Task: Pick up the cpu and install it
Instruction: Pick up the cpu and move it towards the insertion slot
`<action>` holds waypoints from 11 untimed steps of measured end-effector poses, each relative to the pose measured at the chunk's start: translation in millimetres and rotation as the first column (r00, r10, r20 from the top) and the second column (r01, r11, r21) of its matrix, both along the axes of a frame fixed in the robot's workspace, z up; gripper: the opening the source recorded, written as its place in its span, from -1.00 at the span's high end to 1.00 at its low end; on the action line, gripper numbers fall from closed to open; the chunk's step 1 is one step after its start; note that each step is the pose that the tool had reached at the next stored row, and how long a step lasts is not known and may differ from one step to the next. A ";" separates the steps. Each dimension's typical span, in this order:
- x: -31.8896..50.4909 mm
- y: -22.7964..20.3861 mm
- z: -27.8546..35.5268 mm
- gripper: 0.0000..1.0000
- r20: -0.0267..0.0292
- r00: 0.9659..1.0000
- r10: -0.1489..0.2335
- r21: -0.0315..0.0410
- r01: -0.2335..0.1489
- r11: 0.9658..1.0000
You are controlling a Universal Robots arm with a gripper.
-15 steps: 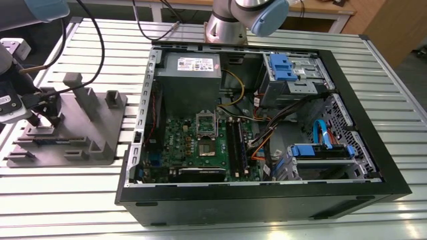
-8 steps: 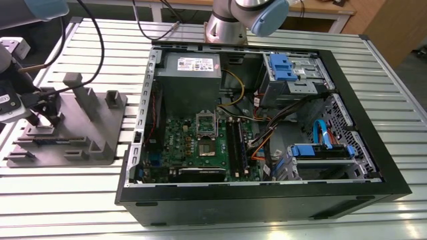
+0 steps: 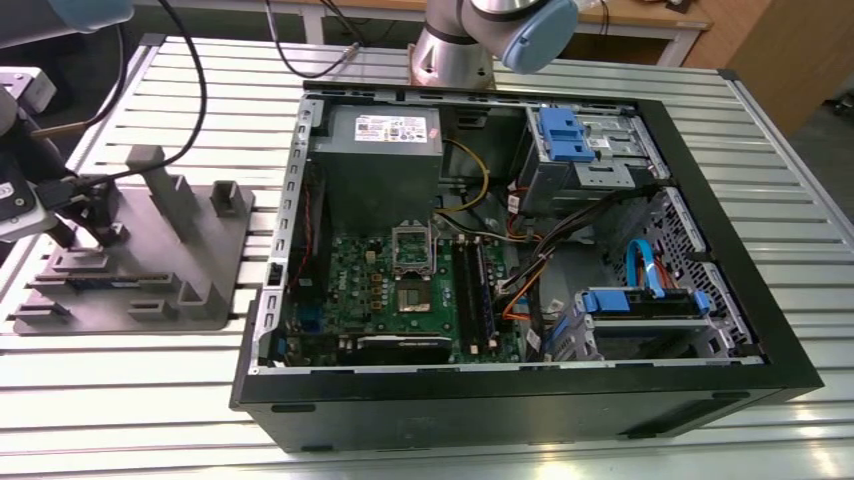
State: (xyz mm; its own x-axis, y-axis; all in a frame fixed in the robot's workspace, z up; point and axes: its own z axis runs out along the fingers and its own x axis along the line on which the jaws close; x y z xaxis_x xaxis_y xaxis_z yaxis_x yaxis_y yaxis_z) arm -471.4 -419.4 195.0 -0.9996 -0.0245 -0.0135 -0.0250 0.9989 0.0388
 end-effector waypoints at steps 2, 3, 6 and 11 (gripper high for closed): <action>0.1 0.0 1.0 0.06 0.000 1.000 0.000 0.000 0.000 1.000; 0.1 0.0 1.0 0.06 0.000 1.000 0.000 0.000 0.000 1.000; 0.0 0.0 3.6 0.06 0.000 1.000 0.000 0.000 0.000 1.000; 0.0 0.0 4.8 0.06 0.000 1.000 0.000 0.000 0.000 1.000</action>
